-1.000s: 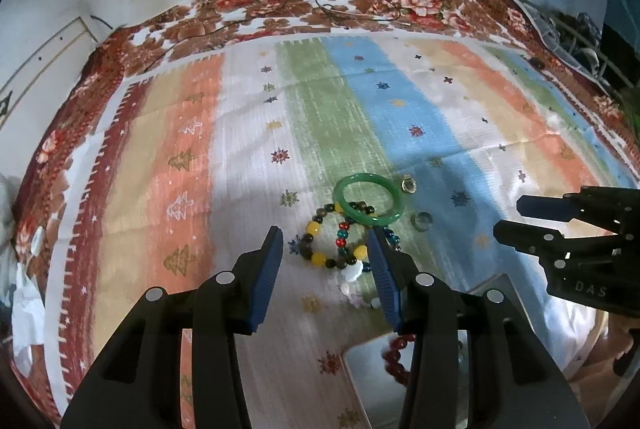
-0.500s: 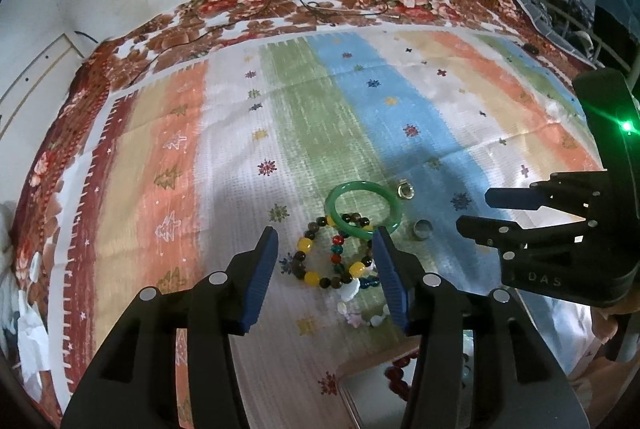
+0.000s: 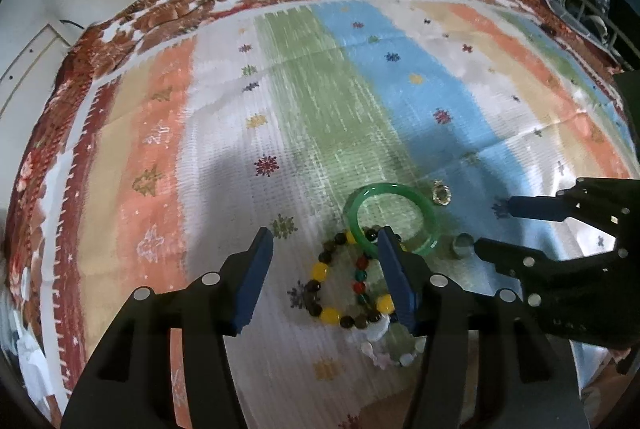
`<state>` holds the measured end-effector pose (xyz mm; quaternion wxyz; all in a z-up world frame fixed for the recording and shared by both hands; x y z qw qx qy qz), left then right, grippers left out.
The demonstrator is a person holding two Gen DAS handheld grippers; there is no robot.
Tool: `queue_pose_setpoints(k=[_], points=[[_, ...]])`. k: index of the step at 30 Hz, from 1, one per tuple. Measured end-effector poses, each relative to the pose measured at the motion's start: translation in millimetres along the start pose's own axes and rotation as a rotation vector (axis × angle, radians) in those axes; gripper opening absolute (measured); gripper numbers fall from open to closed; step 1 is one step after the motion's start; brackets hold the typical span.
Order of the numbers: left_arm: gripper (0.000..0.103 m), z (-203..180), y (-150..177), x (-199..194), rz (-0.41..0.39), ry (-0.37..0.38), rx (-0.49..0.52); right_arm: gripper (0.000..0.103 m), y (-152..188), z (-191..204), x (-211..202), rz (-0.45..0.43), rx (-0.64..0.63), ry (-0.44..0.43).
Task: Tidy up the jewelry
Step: 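Move the left tool to the green jade bangle while the right tool moves to the silver ring, then close the left tool on the green bangle while the right tool closes on the silver ring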
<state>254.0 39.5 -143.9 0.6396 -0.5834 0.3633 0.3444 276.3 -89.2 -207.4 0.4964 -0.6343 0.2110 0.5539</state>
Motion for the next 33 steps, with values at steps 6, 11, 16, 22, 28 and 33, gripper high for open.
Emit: queue_pose_setpoints(k=[6,11,16,22,28,33], points=[[0.055,0,-5,23,0.052,0.042,-0.010,0.051,-4,3,14,0.033,-0.022,-0.017],[0.055,-6,-7,40,0.096,0.077,-0.008,0.051,-5,11,26,0.069,-0.052,-0.023],[0.054,-8,-6,53,0.127,0.092,0.000,0.047,-3,12,34,0.084,-0.065,-0.011],[0.052,-8,-4,66,0.169,0.111,0.012,0.042,-3,9,35,0.085,-0.064,-0.011],[0.023,-12,-5,70,0.197,0.135,0.035,0.022,-3,8,36,0.092,-0.073,-0.005],[0.008,-9,-5,66,0.185,0.131,0.013,0.022,-1,5,35,0.083,-0.068,-0.022]])
Point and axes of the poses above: each gripper's, at about its wrist camera, not at the fingertips, and x roughly the way its jaws point, z to its left, y to its underside, the point moved 4 cm from there along x, roughly the way its jaws point, and after that the axes turned 1 degree about x, right-handed, at the moved point
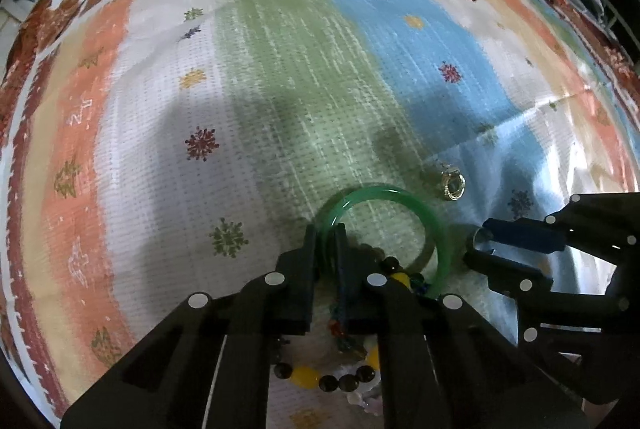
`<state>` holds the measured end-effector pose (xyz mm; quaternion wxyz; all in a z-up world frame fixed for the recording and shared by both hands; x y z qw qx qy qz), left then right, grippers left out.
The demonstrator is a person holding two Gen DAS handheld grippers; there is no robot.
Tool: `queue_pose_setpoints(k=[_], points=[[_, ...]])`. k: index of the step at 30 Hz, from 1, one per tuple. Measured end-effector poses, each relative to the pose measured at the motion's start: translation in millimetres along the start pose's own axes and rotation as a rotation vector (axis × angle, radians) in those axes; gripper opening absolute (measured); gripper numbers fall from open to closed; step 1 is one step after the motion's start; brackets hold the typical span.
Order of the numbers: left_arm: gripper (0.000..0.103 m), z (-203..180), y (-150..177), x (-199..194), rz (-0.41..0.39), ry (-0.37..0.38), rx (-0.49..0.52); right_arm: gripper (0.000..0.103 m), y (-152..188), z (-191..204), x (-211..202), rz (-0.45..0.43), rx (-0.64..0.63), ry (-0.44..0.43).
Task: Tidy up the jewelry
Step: 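Close the left tool on the green bangle while the right tool closes on the silver ring, then lift the green bangle and silver ring and carry both over the tin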
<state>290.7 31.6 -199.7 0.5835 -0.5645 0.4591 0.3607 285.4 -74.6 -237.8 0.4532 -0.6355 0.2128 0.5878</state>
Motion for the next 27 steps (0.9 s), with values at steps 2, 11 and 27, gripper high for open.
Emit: queue_pose_setpoints(k=[2,11,27], points=[[0.008,2,1,-4,-0.010,0.005,-0.014,0.022,0,-1,-2,-0.003,0.012,-0.010],[0.008,6,3,-35,-0.074,0.034,-0.058,0.022,-1,7,-26,-0.052,0.026,-0.031],[0.009,10,21,-99,-0.188,0.027,-0.104,0.022,10,23,-70,-0.132,0.031,-0.035]])
Point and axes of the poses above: each gripper's, at about its wrist camera, not at the fingertips, and x roughly the way its jaws point, z to its left, y to its underside, the point moved 4 cm from there along x, roughly the way its jaws point, and after that the axes turned 1 degree about x, right-handed, at the moved point
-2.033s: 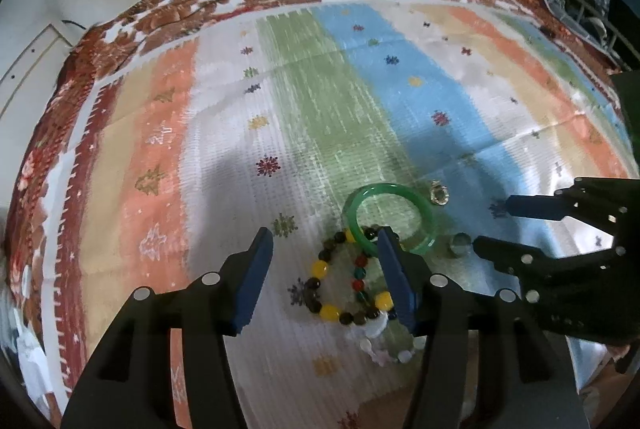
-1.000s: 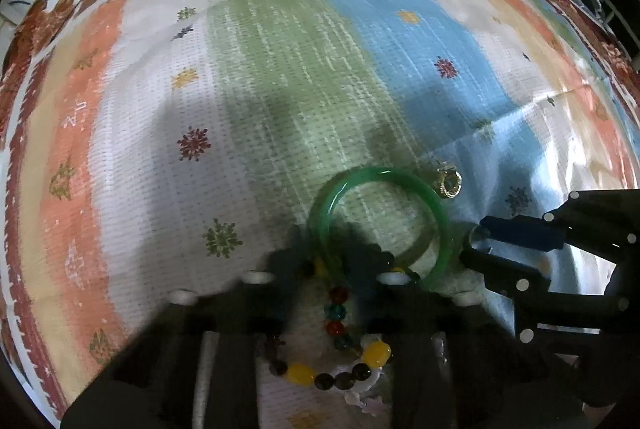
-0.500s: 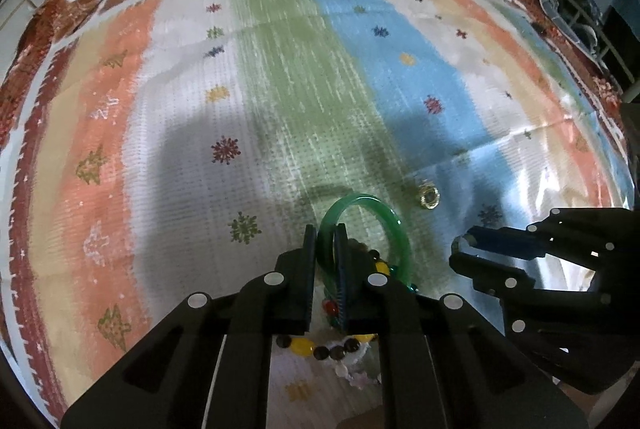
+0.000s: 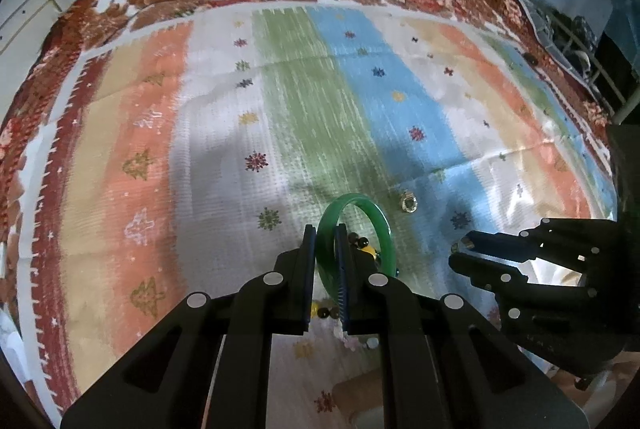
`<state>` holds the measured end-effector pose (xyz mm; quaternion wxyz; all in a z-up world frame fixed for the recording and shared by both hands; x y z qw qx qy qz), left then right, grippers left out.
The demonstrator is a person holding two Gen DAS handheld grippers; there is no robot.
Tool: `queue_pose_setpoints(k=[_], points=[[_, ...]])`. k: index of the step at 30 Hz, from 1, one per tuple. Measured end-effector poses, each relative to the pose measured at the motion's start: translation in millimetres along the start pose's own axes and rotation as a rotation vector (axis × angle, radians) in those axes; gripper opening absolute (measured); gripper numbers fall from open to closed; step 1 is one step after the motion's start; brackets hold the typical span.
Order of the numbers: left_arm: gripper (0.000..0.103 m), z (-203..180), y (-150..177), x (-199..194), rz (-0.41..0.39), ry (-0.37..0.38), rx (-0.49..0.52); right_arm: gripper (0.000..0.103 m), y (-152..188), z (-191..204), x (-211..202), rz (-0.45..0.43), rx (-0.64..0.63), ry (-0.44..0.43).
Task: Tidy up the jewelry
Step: 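Lift the green bangle and silver ring and carry both over the tin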
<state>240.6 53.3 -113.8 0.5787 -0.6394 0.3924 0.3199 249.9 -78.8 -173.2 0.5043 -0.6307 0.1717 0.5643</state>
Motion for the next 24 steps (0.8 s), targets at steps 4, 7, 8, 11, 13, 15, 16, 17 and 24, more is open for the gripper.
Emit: queue_pose_setpoints(k=[4,7,8,11,13,15,16,17,24], points=[[0.009,-2,4,-17,-0.030,0.008,-0.014,0.022,4,3,-13,-0.021,0.002,-0.008],[0.009,-6,10,-28,-0.047,0.010,-0.010,0.022,8,5,-22,-0.033,0.005,-0.009],[0.009,-8,12,-31,-0.052,0.012,-0.009,0.022,10,5,-25,-0.036,0.007,-0.008],[0.009,-13,20,-40,-0.061,0.008,-0.002,0.022,14,7,-34,-0.048,0.003,-0.009],[0.009,-16,26,-47,-0.069,0.010,0.000,0.022,16,10,-38,-0.053,-0.004,-0.010],[0.009,-18,31,-53,-0.076,0.011,-0.005,0.022,22,15,-44,-0.062,-0.009,-0.014],[0.009,-20,33,-57,-0.083,0.013,-0.004,0.022,24,16,-45,-0.062,-0.012,-0.017],[0.009,-22,35,-61,-0.090,0.018,-0.004,0.022,28,19,-47,-0.064,-0.017,-0.019],[0.009,-34,57,-76,-0.103,0.038,0.001,0.022,48,29,-57,-0.061,-0.033,-0.020]])
Point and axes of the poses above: each gripper's, at about its wrist camera, not at the fingertips, and x roughly the way its jaws point, z to its left, y to its underside, the point moved 4 cm from there along x, roughly the way its jaws point, and after that the axes turned 1 degree about x, right-handed, at the moved point
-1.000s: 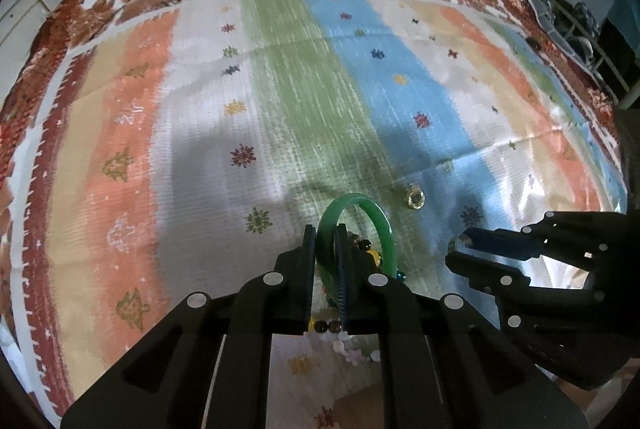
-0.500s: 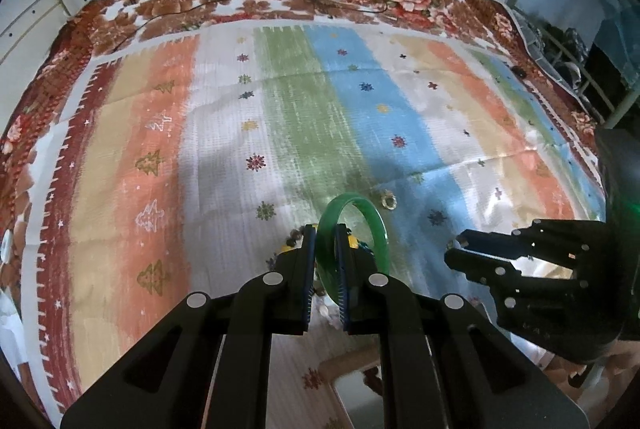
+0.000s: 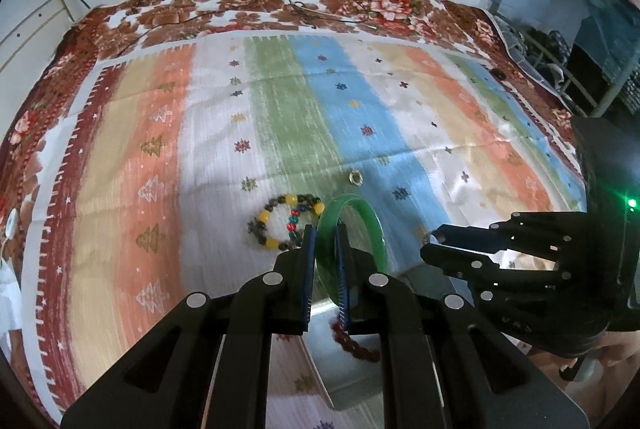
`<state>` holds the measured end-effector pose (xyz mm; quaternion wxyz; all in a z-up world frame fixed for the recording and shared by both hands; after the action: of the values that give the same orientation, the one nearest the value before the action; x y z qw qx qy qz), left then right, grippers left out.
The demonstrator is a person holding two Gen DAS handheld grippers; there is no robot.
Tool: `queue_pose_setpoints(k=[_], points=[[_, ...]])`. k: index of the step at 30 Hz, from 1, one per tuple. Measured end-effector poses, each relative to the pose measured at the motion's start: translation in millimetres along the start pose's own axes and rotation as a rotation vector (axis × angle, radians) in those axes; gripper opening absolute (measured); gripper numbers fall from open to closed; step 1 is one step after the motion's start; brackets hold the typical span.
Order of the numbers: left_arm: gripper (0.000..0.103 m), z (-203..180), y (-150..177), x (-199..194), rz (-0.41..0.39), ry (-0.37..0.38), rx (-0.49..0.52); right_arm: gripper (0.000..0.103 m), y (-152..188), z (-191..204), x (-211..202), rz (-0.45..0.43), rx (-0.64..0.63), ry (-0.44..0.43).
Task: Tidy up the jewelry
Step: 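Lift the green bangle and silver ring and carry both over the tin, then open the left tool over the tin while the right tool opens, releasing bangle and ring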
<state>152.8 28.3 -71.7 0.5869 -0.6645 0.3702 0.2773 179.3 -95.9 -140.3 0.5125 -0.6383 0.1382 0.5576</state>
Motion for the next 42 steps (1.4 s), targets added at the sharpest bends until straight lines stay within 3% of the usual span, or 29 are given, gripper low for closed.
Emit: queue_pose_setpoints(k=[19,29,32,38,42], points=[[0.010,-17,46,-29,-0.013,0.005,-0.014,0.022,36,17,-24,-0.009,-0.017,-0.020],[0.011,-22,54,-18,0.028,-0.005,0.016,0.024,42,25,-14,0.030,-0.042,-0.027],[0.035,-21,54,-16,0.034,-0.019,0.026,0.035,42,23,-11,0.037,-0.045,-0.012],[0.040,-14,51,-17,0.029,-0.029,0.004,0.039,40,16,-10,0.034,-0.012,-0.011],[0.048,-6,48,-13,0.033,-0.061,-0.004,0.041,36,9,-11,0.023,0.015,-0.010]])
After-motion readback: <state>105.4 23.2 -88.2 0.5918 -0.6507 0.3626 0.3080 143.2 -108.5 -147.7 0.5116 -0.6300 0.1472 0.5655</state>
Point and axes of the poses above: each gripper's, at about its wrist camera, not at the fingertips, and x roughly the way its jaws point, z to its left, y to its underside, the point moved 4 cm from there along x, roughly the way its jaws point, and after that the axes turned 1 degree about x, right-handed, at the moved point
